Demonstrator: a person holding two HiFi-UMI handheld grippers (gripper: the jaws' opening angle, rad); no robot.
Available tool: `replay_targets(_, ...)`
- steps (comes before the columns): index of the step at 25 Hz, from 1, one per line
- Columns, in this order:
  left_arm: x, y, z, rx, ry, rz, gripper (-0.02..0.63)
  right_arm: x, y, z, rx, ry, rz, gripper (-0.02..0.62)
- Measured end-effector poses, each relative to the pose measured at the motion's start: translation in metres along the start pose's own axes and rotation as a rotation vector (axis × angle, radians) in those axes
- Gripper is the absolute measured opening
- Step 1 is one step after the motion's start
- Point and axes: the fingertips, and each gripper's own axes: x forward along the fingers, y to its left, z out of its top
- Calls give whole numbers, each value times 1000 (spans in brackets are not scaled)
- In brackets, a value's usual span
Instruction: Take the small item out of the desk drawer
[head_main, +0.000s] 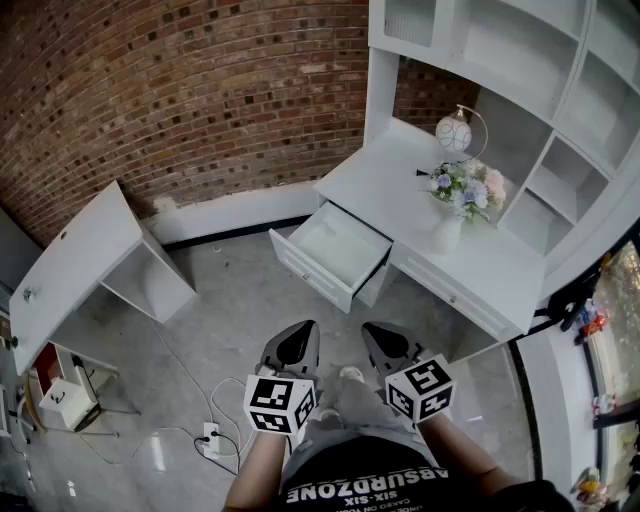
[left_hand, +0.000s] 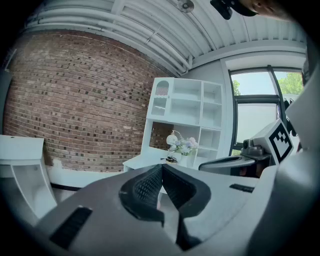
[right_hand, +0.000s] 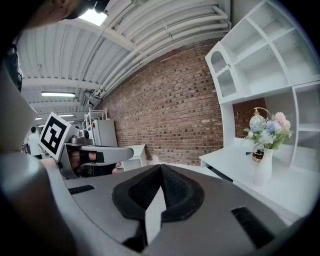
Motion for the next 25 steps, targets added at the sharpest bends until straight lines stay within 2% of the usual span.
replay_targets(4, 9, 12, -3, -3, 18, 2, 5, 12, -9, 1, -19, 6, -39, -3)
replay_targets(13, 62, 40, 2, 8, 62, -14, 5, 63, -51, 5, 11, 30, -34, -3)
replay_targets(19, 105, 86, 24, 15, 66, 12, 5, 116, -82, 28, 14, 17, -34, -3)
replay_targets(25, 157, 115, 40, 44, 86, -6, 5, 167, -117, 50, 10, 3, -25, -3)
